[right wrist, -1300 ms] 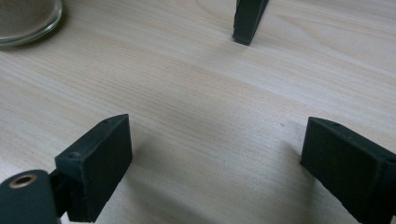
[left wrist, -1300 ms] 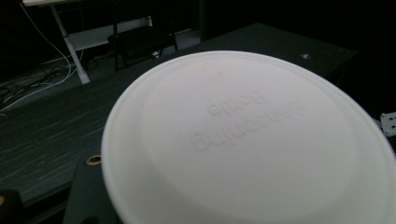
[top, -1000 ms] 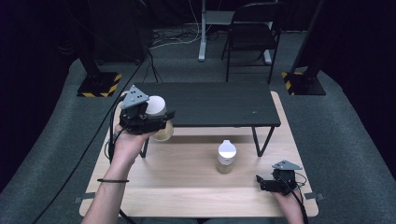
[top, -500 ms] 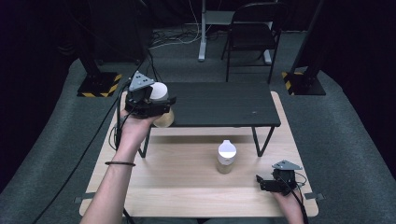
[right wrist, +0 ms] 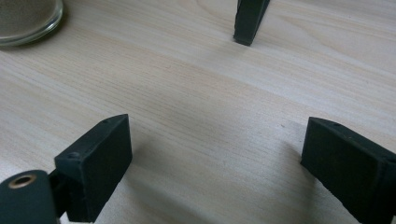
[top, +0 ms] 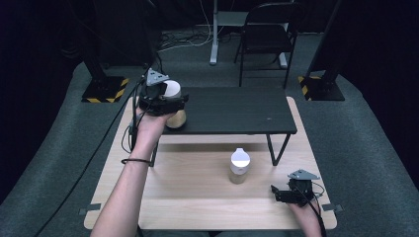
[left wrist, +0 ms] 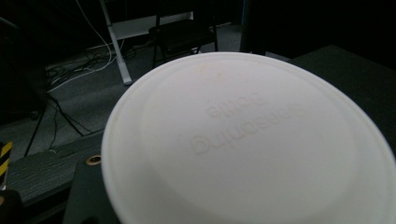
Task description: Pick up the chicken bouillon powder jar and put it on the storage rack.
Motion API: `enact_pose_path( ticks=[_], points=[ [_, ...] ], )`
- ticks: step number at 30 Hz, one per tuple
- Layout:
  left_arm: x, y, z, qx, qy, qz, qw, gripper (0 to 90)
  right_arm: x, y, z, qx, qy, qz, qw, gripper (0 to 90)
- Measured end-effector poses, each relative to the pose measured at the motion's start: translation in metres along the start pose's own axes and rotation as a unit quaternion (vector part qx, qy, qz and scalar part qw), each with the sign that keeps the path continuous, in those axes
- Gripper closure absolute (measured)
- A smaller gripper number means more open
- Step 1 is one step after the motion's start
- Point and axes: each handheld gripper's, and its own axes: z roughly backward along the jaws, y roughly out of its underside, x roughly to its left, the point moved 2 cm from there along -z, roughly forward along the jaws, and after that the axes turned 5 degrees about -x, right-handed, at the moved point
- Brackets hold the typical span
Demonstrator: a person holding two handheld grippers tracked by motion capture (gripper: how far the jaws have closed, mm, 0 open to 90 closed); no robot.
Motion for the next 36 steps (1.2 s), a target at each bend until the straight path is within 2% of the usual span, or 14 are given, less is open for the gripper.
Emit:
enact_pose_path(
  ticks=[11, 13, 16, 26, 34, 36],
  points=[
    [0.001, 0.0, -0.004, 0.002, -0.004, 0.008, 1.0, 34.2, 0.0, 0.0, 0.0, -0.001, 0.0, 0.001, 1.0, 7.5],
    [0.001, -0.001, -0.004, 0.004, -0.003, 0.008, 1.0, 29.4, 0.0, 0.0, 0.0, -0.001, 0.0, 0.001, 1.0, 7.5],
    [0.002, -0.001, -0.001, 0.004, -0.002, 0.008, 1.0, 27.1, 0.0, 0.0, 0.0, -0.001, 0.0, 0.001, 1.0, 7.5],
    [-0.002, 0.003, 0.019, -0.006, -0.004, 0.002, 1.0, 15.2, 0.0, 0.0, 0.0, 0.0, 0.001, 0.0, 1.0, 7.5],
    [0.001, 0.021, 0.039, -0.018, 0.0, -0.001, 0.9998, 12.9, 0.0, 0.0, 0.0, 0.0, 0.001, 0.0, 1.0, 7.5],
    [-0.001, 0.027, 0.046, -0.023, -0.003, -0.009, 0.9997, 12.8, 0.0, 0.0, 0.0, 0.0, 0.001, 0.0, 1.0, 7.4]
  ],
)
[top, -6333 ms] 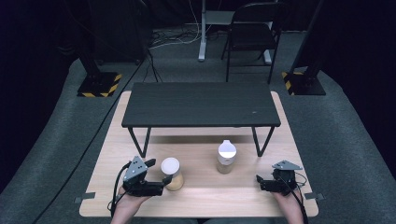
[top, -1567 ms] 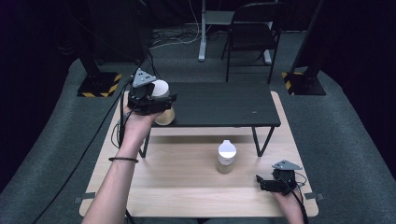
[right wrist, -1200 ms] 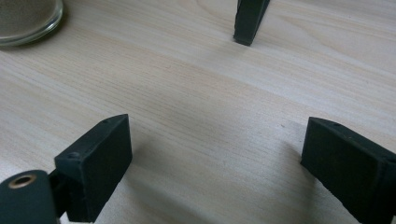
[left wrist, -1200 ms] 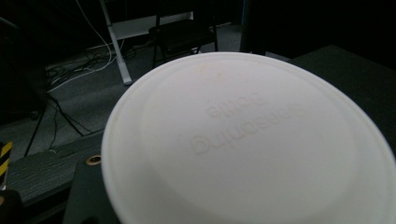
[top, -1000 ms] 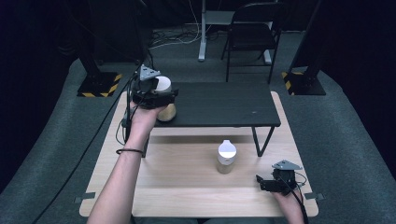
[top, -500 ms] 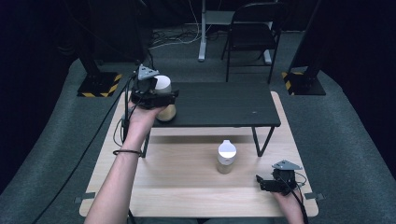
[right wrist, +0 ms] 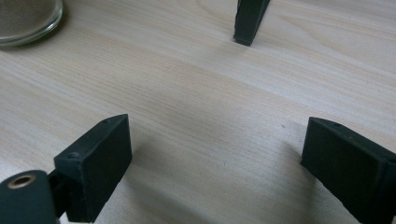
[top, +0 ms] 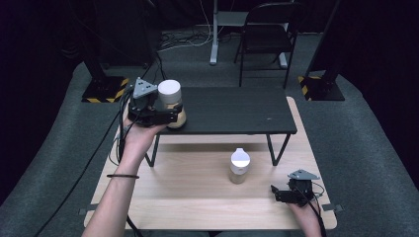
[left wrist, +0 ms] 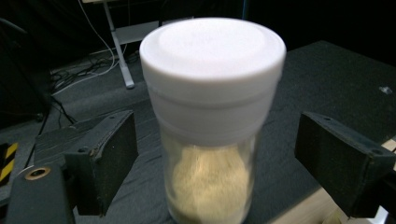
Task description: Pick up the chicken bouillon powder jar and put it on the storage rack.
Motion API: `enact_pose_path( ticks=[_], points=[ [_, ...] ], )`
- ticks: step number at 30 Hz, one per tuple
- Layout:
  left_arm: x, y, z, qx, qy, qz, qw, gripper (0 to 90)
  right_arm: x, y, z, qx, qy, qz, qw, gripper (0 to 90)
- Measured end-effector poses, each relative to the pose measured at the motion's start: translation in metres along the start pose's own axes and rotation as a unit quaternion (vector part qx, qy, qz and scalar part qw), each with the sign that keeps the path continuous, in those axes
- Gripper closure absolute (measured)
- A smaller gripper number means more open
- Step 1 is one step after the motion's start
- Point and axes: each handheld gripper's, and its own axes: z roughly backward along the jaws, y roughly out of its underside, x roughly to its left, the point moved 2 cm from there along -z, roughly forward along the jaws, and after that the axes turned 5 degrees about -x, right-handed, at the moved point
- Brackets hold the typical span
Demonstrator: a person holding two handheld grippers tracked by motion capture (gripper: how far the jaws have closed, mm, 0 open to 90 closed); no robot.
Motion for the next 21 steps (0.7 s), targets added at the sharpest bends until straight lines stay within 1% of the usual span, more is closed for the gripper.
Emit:
enact_pose_path(
  ticks=[5, 10, 12, 14, 19, 21],
  points=[
    [-0.002, 0.016, 0.013, -0.008, 0.002, -0.003, 1.0, 12.3, 0.0, 0.0, 0.0, 0.0, 0.0, 0.0, 1.0, 7.4],
    [-0.005, 0.03, 0.021, -0.002, -0.005, -0.007, 1.0, 12.1, 0.0, 0.0, 0.0, 0.0, 0.001, 0.0, 1.0, 7.4],
    [-0.005, 0.038, 0.025, -0.003, -0.005, -0.004, 1.0, 11.8, 0.0, 0.0, 0.0, 0.0, 0.001, 0.0, 1.0, 7.4],
    [-0.008, 0.046, 0.03, -0.004, -0.01, -0.012, 0.9999, 11.7, 0.0, 0.0, 0.0, 0.0, 0.0, 0.0, 1.0, 7.4],
    [-0.009, 0.064, 0.04, -0.005, -0.002, -0.002, 1.0, 11.0, 0.0, 0.0, 0.0, 0.0, 0.0, 0.0, 1.0, 7.5],
    [-0.01, 0.074, 0.045, -0.006, -0.001, -0.002, 1.0, 10.6, 0.0, 0.0, 0.0, -0.001, 0.001, 0.0, 1.0, 7.4]
  ],
)
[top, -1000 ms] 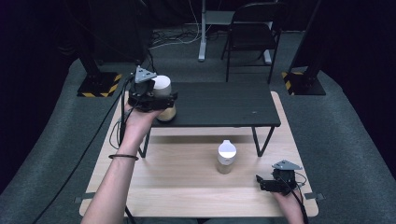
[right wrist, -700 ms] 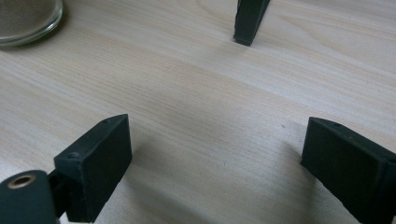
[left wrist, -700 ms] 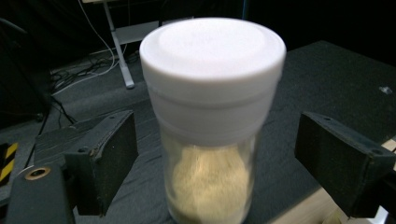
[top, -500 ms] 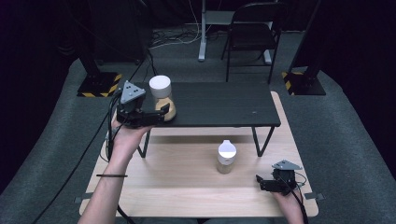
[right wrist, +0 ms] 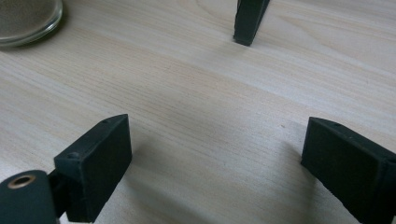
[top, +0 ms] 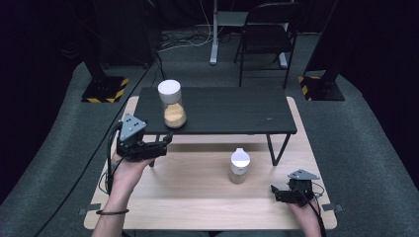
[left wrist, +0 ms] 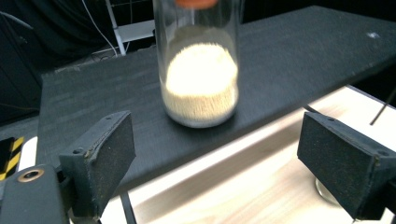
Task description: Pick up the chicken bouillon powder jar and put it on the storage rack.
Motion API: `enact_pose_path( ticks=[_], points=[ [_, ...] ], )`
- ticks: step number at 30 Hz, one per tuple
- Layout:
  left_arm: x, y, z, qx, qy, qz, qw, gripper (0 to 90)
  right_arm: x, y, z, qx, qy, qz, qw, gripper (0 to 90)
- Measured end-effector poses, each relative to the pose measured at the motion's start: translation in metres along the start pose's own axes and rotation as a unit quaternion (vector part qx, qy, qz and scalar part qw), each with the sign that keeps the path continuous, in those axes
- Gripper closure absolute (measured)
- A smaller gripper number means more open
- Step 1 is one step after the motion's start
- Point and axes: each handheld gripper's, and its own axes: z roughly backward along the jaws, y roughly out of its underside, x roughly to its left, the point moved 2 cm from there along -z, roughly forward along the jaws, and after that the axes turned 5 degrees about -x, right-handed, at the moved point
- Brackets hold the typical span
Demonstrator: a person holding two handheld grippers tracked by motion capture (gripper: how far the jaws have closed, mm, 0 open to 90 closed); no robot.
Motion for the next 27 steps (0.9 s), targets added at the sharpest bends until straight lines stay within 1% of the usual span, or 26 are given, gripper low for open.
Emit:
enact_pose_path(
  ticks=[2, 5, 7, 9, 12, 15, 18, 21, 24, 27],
  points=[
    [0.0, 0.009, 0.005, -0.001, 0.001, 0.003, 1.0, 10.4, 0.0, 0.0, 0.0, 0.0, 0.0, 0.0, 1.0, 7.4],
    [0.0, 0.023, 0.012, -0.006, -0.004, 0.008, 0.9999, 10.3, 0.0, 0.0, 0.0, 0.0, 0.0, 0.0, 1.0, 7.4],
    [0.001, 0.032, 0.016, -0.009, -0.005, 0.018, 0.9998, 10.2, 0.0, 0.0, 0.0, 0.0, 0.0, 0.0, 1.0, 7.4],
    [0.001, 0.04, 0.02, -0.01, -0.004, 0.023, 0.9997, 10.2, 0.0, 0.0, 0.0, 0.0, 0.0, 0.0, 1.0, 7.4],
    [0.0, 0.051, 0.024, -0.01, -0.006, 0.026, 0.9996, 10.2, 0.0, 0.0, 0.0, 0.0, 0.0, 0.0, 1.0, 7.4],
    [-0.002, 0.062, 0.028, -0.011, -0.01, 0.022, 0.9997, 10.2, 0.0, 0.0, 0.0, 0.0, 0.0, 0.0, 1.0, 7.4],
    [-0.001, 0.074, 0.03, -0.013, -0.011, 0.028, 0.9995, 10.2, 0.0, 0.0, 0.0, 0.0, 0.0, 0.0, 1.0, 7.5],
    [0.002, 0.084, 0.03, -0.008, -0.008, 0.035, 0.9993, 10.2, 0.0, 0.0, 0.0, 0.0, 0.0, 0.0, 1.0, 7.4],
    [0.005, 0.095, 0.03, -0.008, -0.005, 0.044, 0.999, 10.1, 0.0, 0.0, 0.0, 0.0, 0.0, 0.0, 1.0, 7.5],
    [0.005, 0.102, 0.029, -0.005, -0.006, 0.045, 0.999, 10.1, 0.0, 0.0, 0.0, 0.0, 0.0, 0.0, 1.0, 7.5]
  ],
)
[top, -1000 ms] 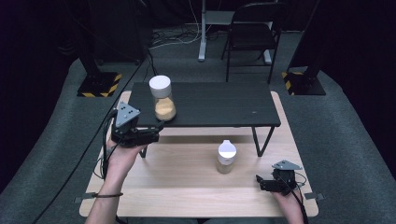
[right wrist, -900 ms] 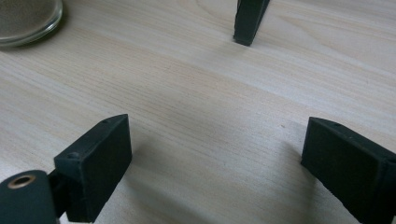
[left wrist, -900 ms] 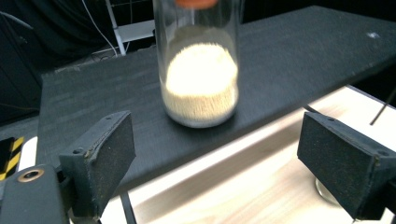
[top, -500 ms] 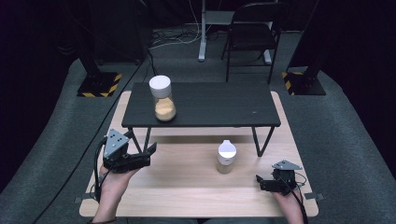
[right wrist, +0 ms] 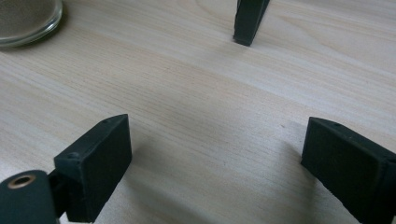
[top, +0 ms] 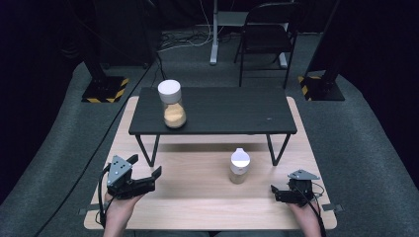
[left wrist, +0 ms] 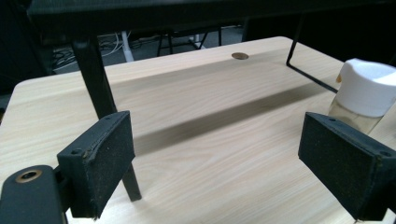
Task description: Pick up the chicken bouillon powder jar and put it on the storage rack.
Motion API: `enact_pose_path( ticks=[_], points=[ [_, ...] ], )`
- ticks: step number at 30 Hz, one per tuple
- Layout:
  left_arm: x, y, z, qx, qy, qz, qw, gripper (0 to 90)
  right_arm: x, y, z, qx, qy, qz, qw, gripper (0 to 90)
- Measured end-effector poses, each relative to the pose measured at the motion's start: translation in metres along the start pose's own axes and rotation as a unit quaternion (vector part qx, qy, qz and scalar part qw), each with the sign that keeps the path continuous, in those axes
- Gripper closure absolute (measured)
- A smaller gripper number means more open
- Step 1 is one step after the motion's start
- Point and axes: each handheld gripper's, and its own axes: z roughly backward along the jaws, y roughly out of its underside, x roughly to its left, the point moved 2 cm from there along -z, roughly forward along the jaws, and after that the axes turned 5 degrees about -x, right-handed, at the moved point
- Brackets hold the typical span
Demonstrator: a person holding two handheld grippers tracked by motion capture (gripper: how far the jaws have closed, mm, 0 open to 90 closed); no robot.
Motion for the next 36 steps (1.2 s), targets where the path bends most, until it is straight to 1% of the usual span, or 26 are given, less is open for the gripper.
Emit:
enact_pose_path(
  ticks=[1, 4, 6, 9, 13, 14, 17, 19, 20, 23, 25, 29, 31, 34, 36],
  points=[
    [0.001, 0.001, 0.0, 0.003, 0.0, 0.0, 1.0, 10.1, 0.0, 0.0, 0.0, 0.0, 0.0, 0.0, 1.0, 7.4],
    [0.001, 0.009, 0.0, 0.001, -0.005, 0.001, 1.0, 10.1, 0.0, 0.0, 0.0, 0.0, 0.0, 0.0, 1.0, 7.4],
    [0.001, 0.015, -0.001, 0.003, -0.007, -0.003, 1.0, 10.1, 0.0, 0.0, 0.0, 0.0, 0.0, 0.0, 1.0, 7.4],
    [0.004, 0.022, -0.005, 0.011, -0.002, 0.0, 0.9999, 10.1, 0.0, 0.0, 0.0, 0.0, 0.0, 0.0, 1.0, 7.4],
    [0.006, 0.031, -0.01, 0.019, -0.006, -0.002, 0.9998, 10.2, 0.0, 0.0, 0.0, 0.0, 0.0, 0.0, 1.0, 7.4],
    [0.007, 0.034, -0.011, 0.023, -0.01, -0.002, 0.9997, 10.2, 0.0, 0.0, 0.0, 0.0, 0.0, 0.0, 1.0, 7.4],
    [0.01, 0.04, -0.016, 0.032, -0.014, 0.0, 0.9994, 10.3, 0.0, 0.0, 0.0, 0.0, 0.0, 0.0, 1.0, 7.4],
    [0.013, 0.044, -0.018, 0.036, -0.014, 0.006, 0.9992, 10.3, 0.0, 0.0, 0.0, 0.0, 0.0, 0.0, 1.0, 7.4],
    [0.014, 0.046, -0.019, 0.038, -0.016, 0.005, 0.9991, 10.4, 0.0, 0.0, 0.0, 0.0, 0.0, 0.0, 1.0, 7.4],
    [0.017, 0.051, -0.023, 0.049, -0.025, 0.007, 0.9985, 10.5, 0.0, 0.0, 0.0, 0.001, 0.0, 0.0, 1.0, 7.4],
    [0.02, 0.055, -0.026, 0.054, -0.027, 0.013, 0.9981, 10.5, 0.0, -0.001, 0.0, 0.001, -0.001, 0.001, 1.0, 7.3],
    [0.025, 0.061, -0.03, 0.067, -0.033, 0.014, 0.9971, 10.6, -0.001, -0.001, -0.001, 0.001, -0.003, 0.002, 1.0, 7.3],
    [0.027, 0.064, -0.033, 0.074, -0.034, 0.02, 0.9965, 10.6, -0.001, -0.001, -0.001, 0.001, -0.003, 0.002, 1.0, 7.3],
    [0.029, 0.067, -0.037, 0.085, -0.037, 0.021, 0.9955, 10.6, 0.0, -0.001, -0.001, 0.001, -0.002, 0.001, 1.0, 7.3],
    [0.03, 0.068, -0.04, 0.096, -0.039, 0.018, 0.9945, 10.7, 0.0, -0.001, -0.001, 0.001, -0.002, 0.001, 1.0, 7.4]
  ],
)
